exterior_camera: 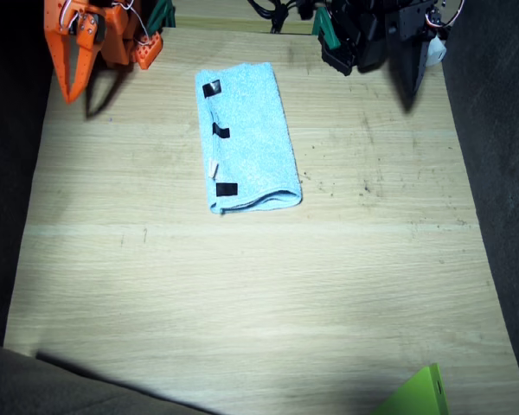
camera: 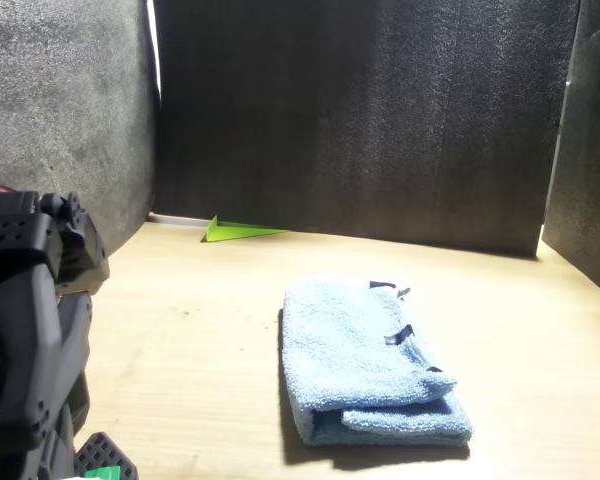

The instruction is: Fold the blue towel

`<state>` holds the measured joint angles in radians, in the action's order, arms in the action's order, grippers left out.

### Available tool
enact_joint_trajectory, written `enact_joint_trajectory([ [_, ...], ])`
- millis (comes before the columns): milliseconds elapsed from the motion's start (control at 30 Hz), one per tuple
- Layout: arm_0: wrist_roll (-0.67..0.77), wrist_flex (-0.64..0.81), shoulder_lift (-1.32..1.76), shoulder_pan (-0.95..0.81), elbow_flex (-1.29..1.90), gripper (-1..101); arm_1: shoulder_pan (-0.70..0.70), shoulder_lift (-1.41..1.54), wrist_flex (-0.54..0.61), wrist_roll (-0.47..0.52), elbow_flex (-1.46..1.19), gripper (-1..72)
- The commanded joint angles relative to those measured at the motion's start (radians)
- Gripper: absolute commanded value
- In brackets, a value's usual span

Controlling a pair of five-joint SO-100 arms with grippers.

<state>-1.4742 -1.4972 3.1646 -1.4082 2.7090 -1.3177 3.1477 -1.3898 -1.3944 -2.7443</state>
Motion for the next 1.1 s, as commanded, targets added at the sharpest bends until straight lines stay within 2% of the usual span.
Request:
enact_joint_trajectory([
  [0, -0.017, -0.018, 0.009, 0.006, -0.003, 0, 0.009, 0.000, -0.015, -0.028, -0.012, -0.1],
  [233, 0.055, -0.021, 0.009, -0.101, -0.005, 0, 0.023, 0.002, -0.014, -0.043, -0.011, -0.1],
  [400, -0.031, -0.025, 0.011, -0.199, -0.003, 0, 0.029, 0.002, -0.014, -0.046, -0.011, -0.1],
  [500, -0.015, -0.017, 0.011, -0.244, 0.002, 0, 0.035, 0.002, -0.014, -0.051, -0.011, -0.1],
  [1067, -0.034, -0.015, 0.011, -0.219, 0.002, 0, 0.075, 0.002, -0.014, -0.086, -0.011, -0.1],
])
